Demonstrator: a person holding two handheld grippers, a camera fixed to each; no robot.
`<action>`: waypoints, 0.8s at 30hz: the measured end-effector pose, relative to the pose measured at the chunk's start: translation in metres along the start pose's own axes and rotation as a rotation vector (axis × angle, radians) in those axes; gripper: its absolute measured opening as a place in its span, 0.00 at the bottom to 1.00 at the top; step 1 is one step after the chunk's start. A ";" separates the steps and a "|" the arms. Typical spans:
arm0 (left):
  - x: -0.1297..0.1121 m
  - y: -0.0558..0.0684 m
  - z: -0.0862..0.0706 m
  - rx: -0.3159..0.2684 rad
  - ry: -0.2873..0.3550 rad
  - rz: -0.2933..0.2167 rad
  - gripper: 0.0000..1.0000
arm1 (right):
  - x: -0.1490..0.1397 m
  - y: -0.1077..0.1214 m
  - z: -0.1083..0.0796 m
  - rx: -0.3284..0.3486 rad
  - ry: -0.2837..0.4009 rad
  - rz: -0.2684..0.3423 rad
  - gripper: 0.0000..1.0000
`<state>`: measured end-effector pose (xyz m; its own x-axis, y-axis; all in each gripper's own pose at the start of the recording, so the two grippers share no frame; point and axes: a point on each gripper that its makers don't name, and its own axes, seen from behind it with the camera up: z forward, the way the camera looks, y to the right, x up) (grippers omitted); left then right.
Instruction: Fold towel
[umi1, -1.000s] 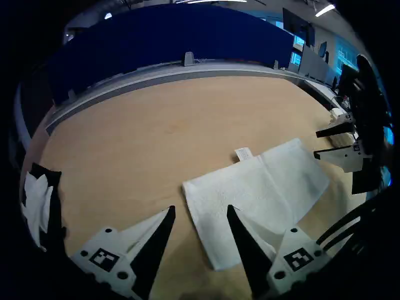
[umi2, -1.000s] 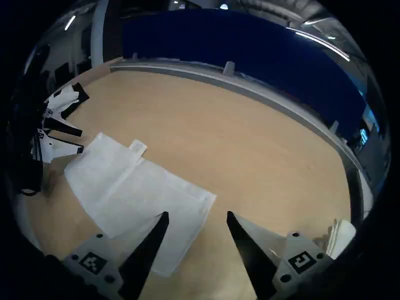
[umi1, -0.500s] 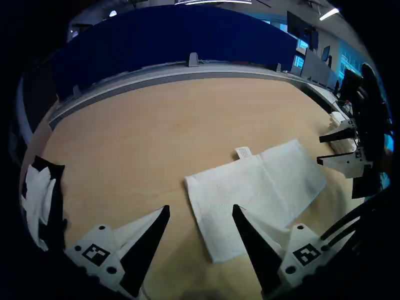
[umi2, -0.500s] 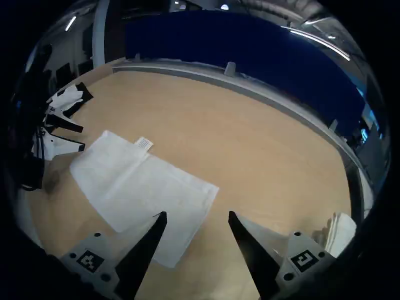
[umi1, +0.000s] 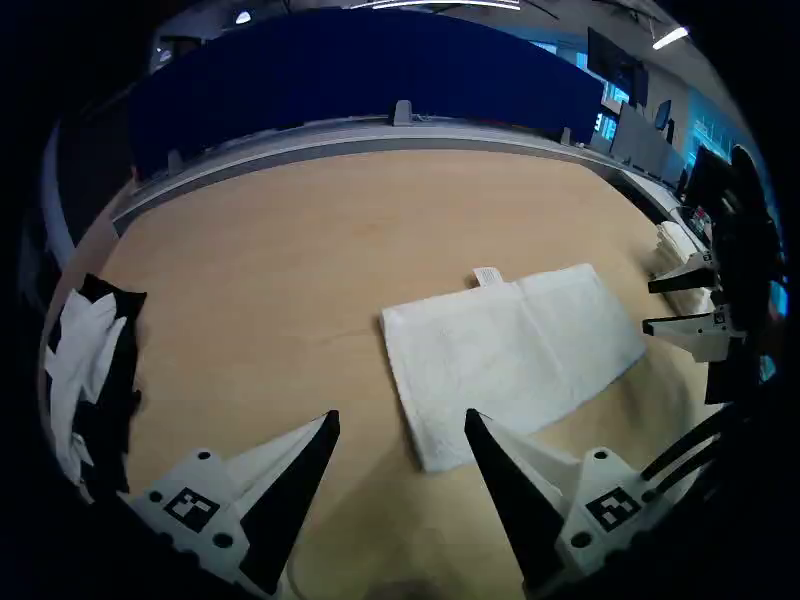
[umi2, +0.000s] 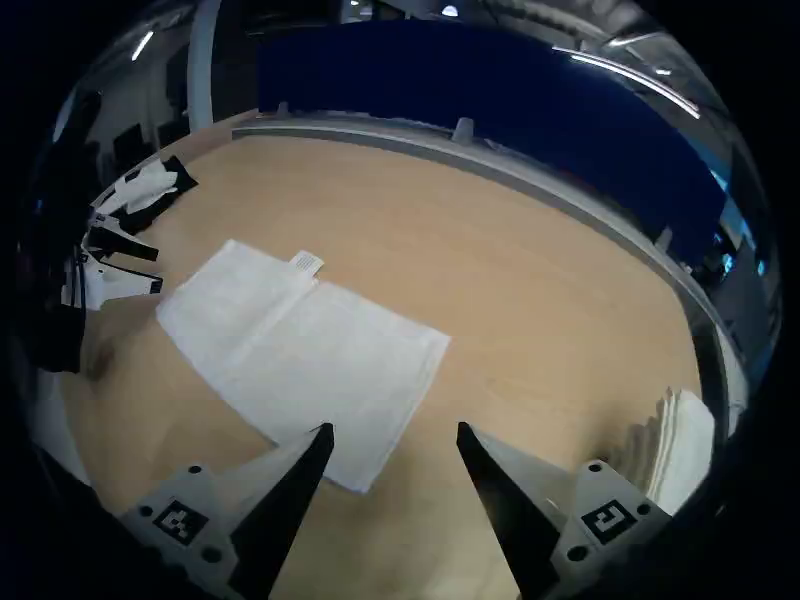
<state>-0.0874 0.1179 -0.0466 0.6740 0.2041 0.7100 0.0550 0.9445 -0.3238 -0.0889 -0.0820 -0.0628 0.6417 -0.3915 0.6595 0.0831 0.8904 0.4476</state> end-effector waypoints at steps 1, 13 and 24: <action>-0.003 0.000 -0.002 0.002 -0.001 -0.005 0.93 | -0.002 -0.001 -0.001 0.001 -0.001 0.001 0.96; -0.020 -0.007 -0.024 0.037 0.000 -0.050 0.93 | -0.015 -0.011 -0.004 0.032 -0.005 -0.001 0.94; -0.035 -0.012 -0.051 0.063 0.006 -0.087 0.93 | -0.030 -0.025 0.003 0.093 -0.046 -0.081 0.74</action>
<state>-0.0744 0.0861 -0.0994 0.6732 0.1189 0.7298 0.0674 0.9730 -0.2206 -0.1126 -0.0927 -0.0921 0.5998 -0.4736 0.6449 0.0611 0.8308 0.5532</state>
